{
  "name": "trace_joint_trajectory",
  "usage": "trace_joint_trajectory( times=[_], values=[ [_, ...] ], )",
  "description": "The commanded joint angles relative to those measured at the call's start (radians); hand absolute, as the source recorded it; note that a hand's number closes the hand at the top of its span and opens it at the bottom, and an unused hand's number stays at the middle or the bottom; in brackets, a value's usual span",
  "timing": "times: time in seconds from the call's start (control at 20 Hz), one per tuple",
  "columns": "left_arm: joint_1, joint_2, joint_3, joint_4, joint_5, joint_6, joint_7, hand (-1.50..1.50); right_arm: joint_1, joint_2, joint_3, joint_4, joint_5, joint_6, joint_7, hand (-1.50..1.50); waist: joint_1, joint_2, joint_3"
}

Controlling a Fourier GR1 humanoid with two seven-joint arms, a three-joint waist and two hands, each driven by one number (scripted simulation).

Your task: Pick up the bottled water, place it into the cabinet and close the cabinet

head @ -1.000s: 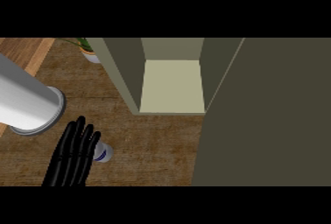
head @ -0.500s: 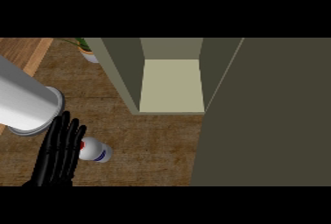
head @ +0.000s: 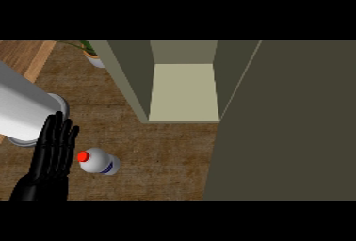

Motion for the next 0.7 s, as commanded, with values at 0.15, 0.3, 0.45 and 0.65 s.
trace_joint_trajectory(
  times=[0.15,0.3,0.45,0.65],
  values=[
    [0.027,0.036,0.164,0.155,0.139,-0.066,-0.157,-1.5,0.078,-0.031,0.047,-0.161,0.061,-0.003,0.016,-1.5,-0.002,0.0,0.0],
    [0.019,0.048,0.223,0.225,0.215,-0.116,-0.209,-1.5,0.069,-0.056,-0.003,-0.168,0.014,0.005,0.015,-1.5,-0.003,0.0,0.0],
    [0.024,0.02,0.211,0.335,0.203,-0.125,-0.298,-1.5,0.094,-0.044,0.094,-0.213,0.085,-0.031,0.049,-1.5,-0.008,-0.002,0.0],
    [0.076,-0.004,0.224,0.468,0.25,-0.181,-0.488,-1.5,0.054,-0.063,0.025,-0.14,0.037,-0.021,0.011,-1.5,0.001,0.0,0.0]
  ],
)
